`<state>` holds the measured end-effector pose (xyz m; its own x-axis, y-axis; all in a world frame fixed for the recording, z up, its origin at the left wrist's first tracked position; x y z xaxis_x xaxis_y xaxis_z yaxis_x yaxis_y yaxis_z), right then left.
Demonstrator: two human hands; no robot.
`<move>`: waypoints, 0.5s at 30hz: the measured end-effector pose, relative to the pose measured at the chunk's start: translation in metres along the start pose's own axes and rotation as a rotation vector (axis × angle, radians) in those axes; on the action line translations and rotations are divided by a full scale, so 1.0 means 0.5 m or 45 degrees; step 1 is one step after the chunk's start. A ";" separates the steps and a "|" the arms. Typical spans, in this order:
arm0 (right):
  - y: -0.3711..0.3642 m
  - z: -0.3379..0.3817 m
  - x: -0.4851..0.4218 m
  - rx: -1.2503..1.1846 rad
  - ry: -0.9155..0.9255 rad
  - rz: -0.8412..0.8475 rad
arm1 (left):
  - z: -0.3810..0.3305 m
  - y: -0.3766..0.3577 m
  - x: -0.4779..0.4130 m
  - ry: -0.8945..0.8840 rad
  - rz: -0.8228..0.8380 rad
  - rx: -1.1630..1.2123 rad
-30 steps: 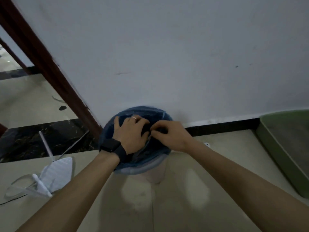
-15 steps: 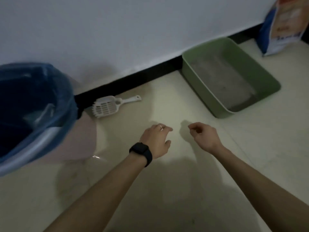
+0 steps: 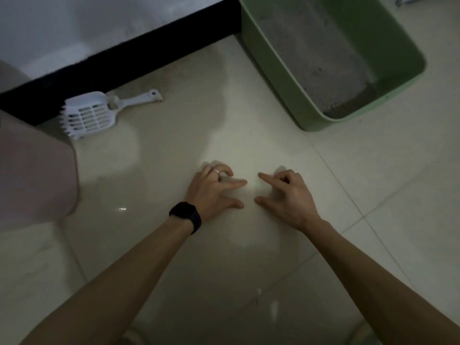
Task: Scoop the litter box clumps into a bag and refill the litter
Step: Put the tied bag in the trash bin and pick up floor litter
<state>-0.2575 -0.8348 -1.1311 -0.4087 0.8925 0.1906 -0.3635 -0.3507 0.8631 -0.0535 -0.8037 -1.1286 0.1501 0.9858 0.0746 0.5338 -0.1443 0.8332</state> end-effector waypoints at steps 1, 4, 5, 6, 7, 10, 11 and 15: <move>0.003 0.003 -0.005 -0.010 0.034 -0.019 | 0.000 -0.003 -0.003 0.019 -0.017 0.013; 0.009 0.008 -0.012 -0.021 0.089 -0.040 | -0.003 -0.016 -0.010 0.092 -0.057 0.034; 0.010 0.010 -0.012 -0.020 0.110 -0.056 | -0.004 -0.020 -0.011 0.113 -0.069 0.053; 0.011 0.012 -0.012 -0.022 0.136 -0.078 | -0.004 -0.024 -0.010 0.127 -0.080 0.072; 0.010 0.015 -0.011 -0.027 0.163 -0.100 | -0.005 -0.029 -0.007 0.130 -0.090 0.083; 0.005 0.020 -0.005 -0.050 0.226 -0.141 | -0.014 -0.041 0.012 0.093 -0.169 0.093; 0.005 0.020 -0.004 -0.054 0.242 -0.153 | -0.016 -0.043 0.017 0.101 -0.198 0.106; 0.008 0.026 0.001 -0.003 0.384 -0.191 | -0.021 -0.043 0.028 0.103 -0.234 0.133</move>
<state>-0.2481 -0.8320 -1.1215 -0.5799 0.8102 -0.0861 -0.4404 -0.2227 0.8697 -0.0715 -0.7860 -1.1397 -0.0225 0.9994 -0.0258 0.6302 0.0342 0.7757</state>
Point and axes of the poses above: each hand's wrist, its own x-axis away from the middle knuckle, its own y-axis out of the back of the hand, z = x × y, the point moved 6 cm from there along -x, towards the middle knuckle
